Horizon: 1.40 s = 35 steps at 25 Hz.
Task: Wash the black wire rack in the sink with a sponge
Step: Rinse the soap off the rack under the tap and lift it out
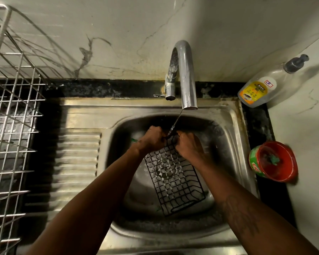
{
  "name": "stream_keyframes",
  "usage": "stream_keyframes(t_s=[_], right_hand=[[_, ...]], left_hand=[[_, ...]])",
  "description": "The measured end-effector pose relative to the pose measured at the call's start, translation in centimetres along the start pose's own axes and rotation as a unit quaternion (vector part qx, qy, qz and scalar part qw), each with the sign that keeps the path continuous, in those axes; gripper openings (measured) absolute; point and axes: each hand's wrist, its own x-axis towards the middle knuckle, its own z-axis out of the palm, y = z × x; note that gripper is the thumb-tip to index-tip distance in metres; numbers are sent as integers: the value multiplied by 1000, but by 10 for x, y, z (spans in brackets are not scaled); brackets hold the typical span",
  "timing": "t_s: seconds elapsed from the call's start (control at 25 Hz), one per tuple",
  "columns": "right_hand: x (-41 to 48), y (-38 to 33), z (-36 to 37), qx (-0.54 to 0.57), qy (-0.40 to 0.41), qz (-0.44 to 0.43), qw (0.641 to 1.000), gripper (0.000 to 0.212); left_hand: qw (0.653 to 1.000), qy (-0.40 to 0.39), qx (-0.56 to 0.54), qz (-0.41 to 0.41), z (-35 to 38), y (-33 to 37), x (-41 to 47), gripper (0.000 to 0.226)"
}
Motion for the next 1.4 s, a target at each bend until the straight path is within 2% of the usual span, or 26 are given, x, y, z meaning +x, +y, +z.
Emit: stream_keyframes(t_s=[0.12,0.28,0.4,0.52,0.72,0.96,1.04,1.2,1.4], right_hand=[[2,-4,2,36,3,-27,999,19],[3,5,-7,-5,-25,-58,998,31],[2,8,-10,-5,-11,-90,996,46],[6,2,-7,-26,-7,-98,995,39],[4,-1,-13,-44,-56,-90,993,22],[1,23,-15,0,-39,-77,996,37],[1,17,-14,5,-30,-75,997,35],[0,9,-11,-27,-62,-86,994,23],[-4,27,-16,-25,-40,-72,996,42]], left_hand=[[1000,12,-23,2,2,13,5,19],[999,35,3,-7,-1,2,-2,16],[1000,7,23,-20,-5,-19,-13,19],[998,0,60,-7,-4,-16,-15,27],[996,29,82,27,0,20,-7,28],[998,37,50,-21,-2,-9,-11,17],[997,52,57,-30,-6,-4,-11,17],[993,41,109,14,1,28,-9,20],[992,59,106,-30,1,-1,-9,25]])
